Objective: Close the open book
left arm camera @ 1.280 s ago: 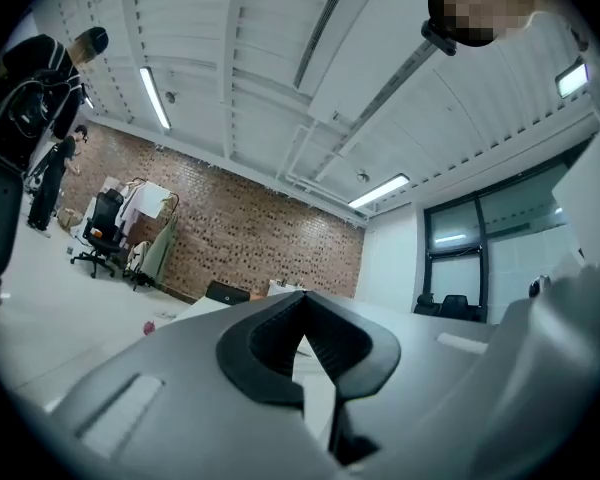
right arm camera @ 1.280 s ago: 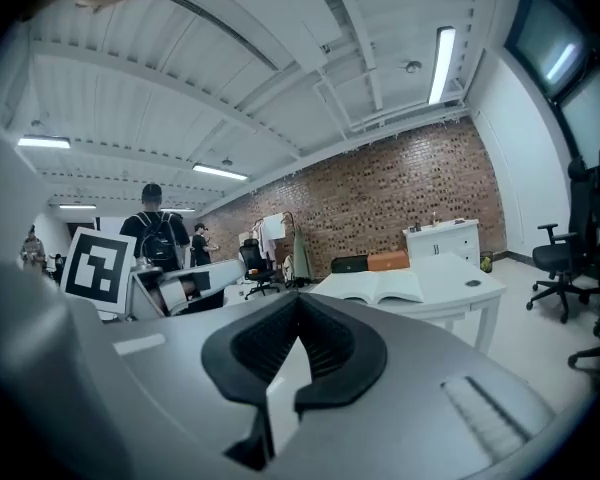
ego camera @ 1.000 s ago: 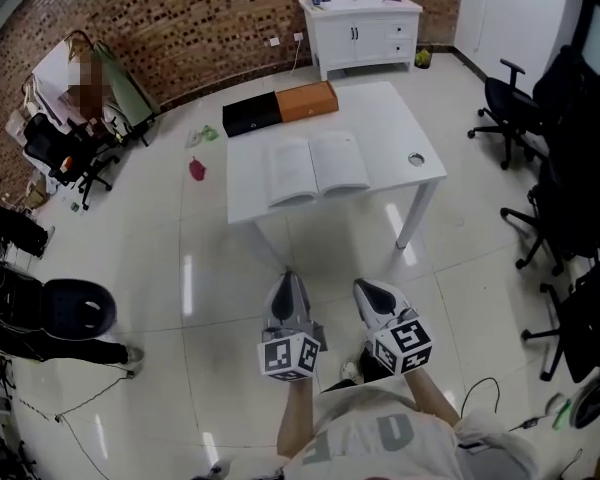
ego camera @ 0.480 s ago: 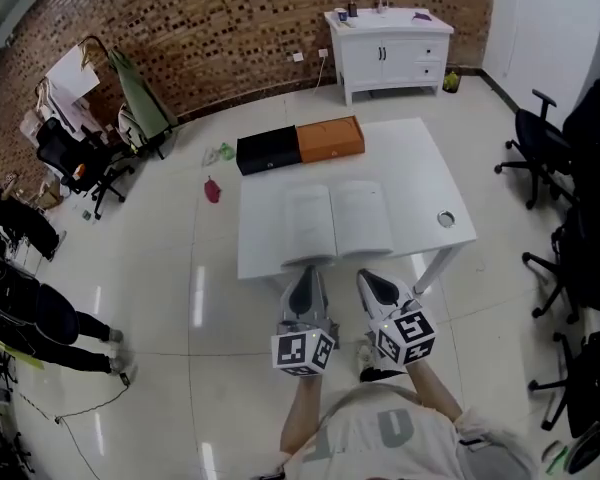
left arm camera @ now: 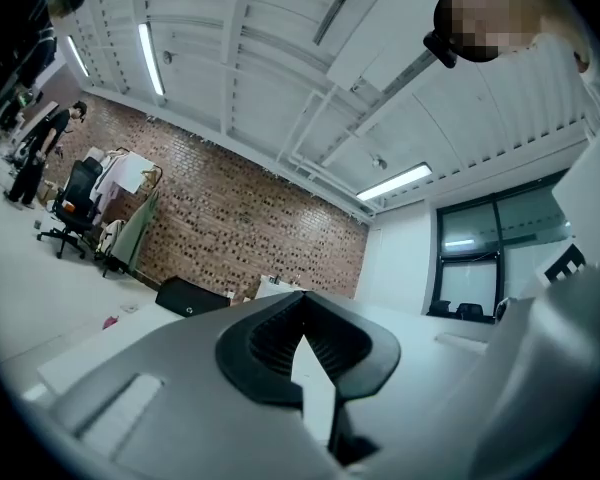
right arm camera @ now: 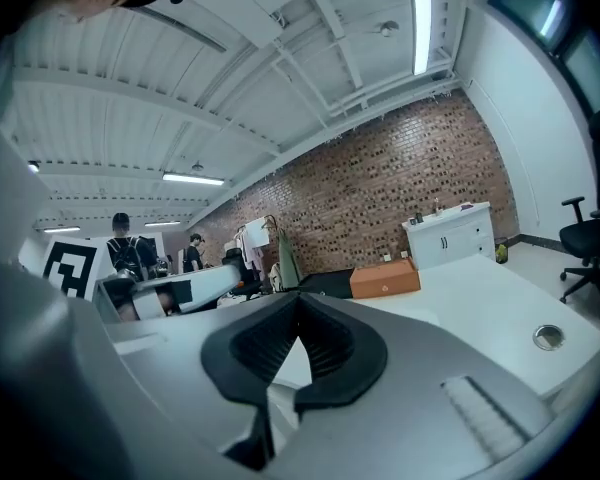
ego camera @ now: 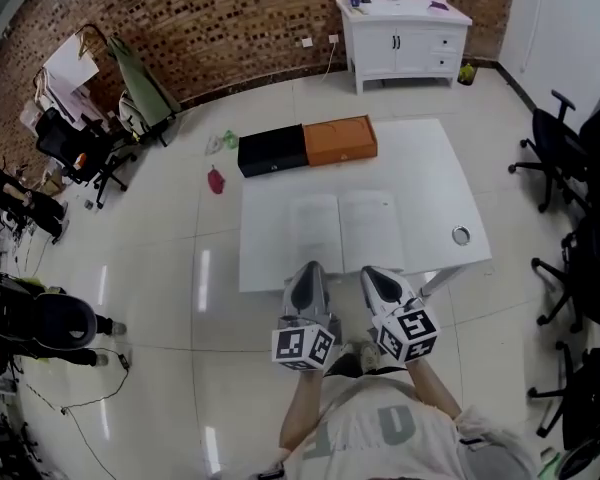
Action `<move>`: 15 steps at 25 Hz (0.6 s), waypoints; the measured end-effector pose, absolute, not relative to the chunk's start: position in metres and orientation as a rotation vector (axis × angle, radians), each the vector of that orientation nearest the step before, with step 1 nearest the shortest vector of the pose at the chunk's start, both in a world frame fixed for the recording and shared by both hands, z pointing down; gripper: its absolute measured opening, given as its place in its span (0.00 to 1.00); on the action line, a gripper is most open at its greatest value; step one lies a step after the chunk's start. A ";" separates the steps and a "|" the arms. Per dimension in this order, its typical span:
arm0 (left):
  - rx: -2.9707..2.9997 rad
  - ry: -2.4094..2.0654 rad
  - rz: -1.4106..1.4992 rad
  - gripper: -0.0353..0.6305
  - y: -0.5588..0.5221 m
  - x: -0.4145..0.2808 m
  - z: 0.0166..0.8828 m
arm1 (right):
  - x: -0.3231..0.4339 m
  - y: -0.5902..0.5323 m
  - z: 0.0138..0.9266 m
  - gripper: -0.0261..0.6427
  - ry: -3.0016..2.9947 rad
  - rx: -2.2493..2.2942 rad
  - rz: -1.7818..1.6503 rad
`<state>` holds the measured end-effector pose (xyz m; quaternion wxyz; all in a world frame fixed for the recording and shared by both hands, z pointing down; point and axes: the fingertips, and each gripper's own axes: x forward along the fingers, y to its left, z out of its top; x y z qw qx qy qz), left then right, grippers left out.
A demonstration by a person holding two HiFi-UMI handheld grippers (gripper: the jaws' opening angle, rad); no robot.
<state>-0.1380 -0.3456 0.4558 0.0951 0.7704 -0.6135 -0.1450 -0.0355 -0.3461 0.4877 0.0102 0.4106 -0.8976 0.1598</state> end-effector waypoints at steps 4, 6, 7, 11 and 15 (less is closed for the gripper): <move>2.226 -1.850 -0.428 0.06 -0.362 -0.158 0.463 | -0.044 -0.359 0.486 0.05 -2.794 1.297 0.509; 2.145 -1.820 -0.478 0.09 -0.375 -0.167 0.476 | -0.047 -0.368 0.483 0.05 -2.804 1.304 0.522; 2.091 -1.764 -0.523 0.23 -0.381 -0.169 0.487 | -0.048 -0.373 0.482 0.05 -2.809 1.305 0.531; 1.820 -1.486 -0.665 0.40 -0.387 -0.170 0.567 | -0.057 -0.380 0.489 0.05 -2.813 1.275 0.576; 1.603 -1.320 -0.818 0.40 -0.378 -0.173 0.626 | -0.066 -0.386 0.497 0.05 -2.801 1.241 0.597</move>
